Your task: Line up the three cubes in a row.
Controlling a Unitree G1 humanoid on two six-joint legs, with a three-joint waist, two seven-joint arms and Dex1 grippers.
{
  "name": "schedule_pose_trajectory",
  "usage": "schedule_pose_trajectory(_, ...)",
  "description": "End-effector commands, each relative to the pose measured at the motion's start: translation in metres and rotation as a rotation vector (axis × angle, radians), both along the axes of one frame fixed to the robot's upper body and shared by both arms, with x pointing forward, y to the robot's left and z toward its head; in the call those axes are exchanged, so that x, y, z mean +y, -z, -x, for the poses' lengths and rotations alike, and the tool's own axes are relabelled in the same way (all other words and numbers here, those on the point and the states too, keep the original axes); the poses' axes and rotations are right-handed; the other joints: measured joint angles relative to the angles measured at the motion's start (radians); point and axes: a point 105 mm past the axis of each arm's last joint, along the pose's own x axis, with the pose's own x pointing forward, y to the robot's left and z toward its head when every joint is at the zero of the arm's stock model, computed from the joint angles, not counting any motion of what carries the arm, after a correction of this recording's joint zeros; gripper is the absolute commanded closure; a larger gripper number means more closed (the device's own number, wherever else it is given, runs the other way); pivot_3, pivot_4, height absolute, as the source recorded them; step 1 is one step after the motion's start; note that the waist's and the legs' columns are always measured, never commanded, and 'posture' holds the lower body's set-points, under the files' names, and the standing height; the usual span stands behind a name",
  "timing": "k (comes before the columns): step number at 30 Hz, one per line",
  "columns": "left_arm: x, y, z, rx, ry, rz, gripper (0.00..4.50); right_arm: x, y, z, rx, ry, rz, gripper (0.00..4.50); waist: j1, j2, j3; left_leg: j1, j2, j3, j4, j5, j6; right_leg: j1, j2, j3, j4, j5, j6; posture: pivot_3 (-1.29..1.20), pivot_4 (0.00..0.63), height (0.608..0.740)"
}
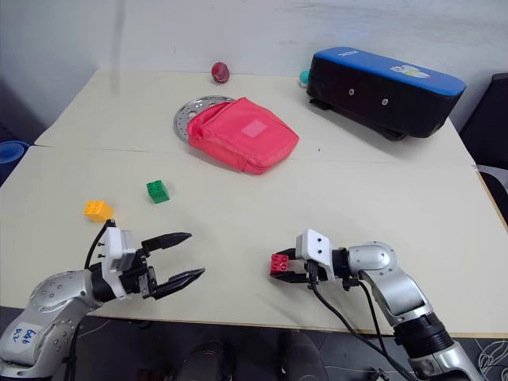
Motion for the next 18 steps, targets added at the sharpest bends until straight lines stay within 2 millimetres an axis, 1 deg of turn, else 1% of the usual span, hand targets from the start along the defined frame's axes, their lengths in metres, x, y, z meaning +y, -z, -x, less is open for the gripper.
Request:
schedule_pose_trajectory(1, -0.008, -0.003, 0.013, -0.051, 0.126, -0.058, 0.0, -0.009, 0.004, 0.0, -0.004, -0.009, 0.026, 2.99, 0.0, 0.0, 0.0, 0.0, 0.0, 0.0, 0.0, 0.0, 0.0, 0.0, 0.0, 0.0, 0.0, 0.0, 0.0, 0.0, 0.15, 0.74)
schedule_pose_trajectory(3, -0.008, -0.002, 0.014, -0.055, 0.149, -0.072, 0.0, -0.01, 0.005, -0.001, 0.003, -0.008, 0.019, 2.99, 0.0, 0.0, 0.0, 0.0, 0.0, 0.0, 0.0, -0.001, 0.001, 0.0, 0.0, 0.0, 0.0, 0.0, 0.0, 0.0, 0.15, 0.74)
schedule_pose_trajectory(5, -0.007, -0.001, 0.014, -0.057, 0.159, -0.083, 0.0, -0.011, 0.006, -0.001, 0.005, -0.026, 0.018, 2.26, 0.001, 0.0, 0.0, 0.0, 0.0, 0.0, 0.0, -0.001, 0.001, 0.0, 0.0, 0.0, 0.0, 0.0, 0.0, 0.0, 0.15, 0.74)
schedule_pose_trajectory(6, -0.006, -0.001, 0.013, -0.061, 0.153, -0.086, 0.0, -0.01, 0.003, -0.002, 0.017, -0.022, -0.009, 2.08, 0.001, 0.0, 0.0, 0.0, 0.0, 0.0, 0.0, -0.001, 0.001, 0.0, 0.0, 0.0, 0.0, 0.0, 0.0, 0.0, 0.15, 0.74)
schedule_pose_trajectory(9, 0.002, -0.001, 0.009, -0.077, 0.108, -0.092, 0.0, -0.008, -0.009, -0.004, -0.037, -0.021, -0.066, 1.1, 0.0, 0.0, 0.0, 0.0, 0.0, 0.0, 0.0, -0.001, 0.001, 0.0, 0.0, 0.0, 0.0, 0.0, 0.0, 0.0, 0.15, 0.74)
schedule_pose_trajectory(10, 0.006, -0.001, 0.008, -0.083, 0.084, -0.093, 0.0, -0.007, -0.015, -0.005, -0.068, -0.025, -0.081, 0.67, -0.002, 0.0, 0.0, 0.0, 0.0, 0.0, 0.0, -0.001, 0.002, 0.0, 0.0, 0.0, 0.0, 0.0, 0.0, 0.0, 0.15, 0.74)
schedule_pose_trajectory(12, 0.02, 0.0, 0.005, -0.099, -0.001, -0.094, 0.0, -0.009, -0.032, -0.005, -0.13, -0.019, -0.149, 0.05, -0.005, 0.0, 0.0, 0.0, 0.0, 0.0, 0.0, -0.001, 0.002, 0.0, 0.0, 0.0, 0.0, 0.0, 0.0, 0.0, 0.15, 0.74)
schedule_pose_trajectory(13, 0.028, 0.001, 0.003, -0.104, -0.05, -0.09, 0.0, -0.01, -0.04, -0.007, -0.173, -0.01, -0.181, 0.02, -0.006, 0.0, 0.0, 0.0, 0.0, 0.0, 0.0, -0.001, 0.002, 0.0, 0.0, 0.0, 0.0, 0.0, 0.0, 0.0, 0.15, 0.74)
schedule_pose_trajectory(15, 0.053, 0.002, 0.002, -0.112, -0.207, -0.067, 0.0, -0.021, -0.053, -0.004, -0.198, 0.007, -0.243, 0.02, -0.005, 0.0, 0.0, 0.0, 0.001, 0.0, 0.0, -0.001, 0.003, 0.0, 0.0, 0.0, 0.0, 0.0, 0.0, 0.0, 0.15, 0.74)
schedule_pose_trajectory(18, 0.094, 0.01, 0.012, -0.106, -0.444, -0.056, 0.0, -0.039, -0.06, 0.004, -0.193, 0.04, -0.301, 0.02, -0.001, 0.0, 0.0, -0.001, 0.001, 0.0, 0.0, -0.002, 0.004, 0.0, 0.0, 0.0, -0.001, 0.0, 0.0, 0.0, 0.15, 0.74)
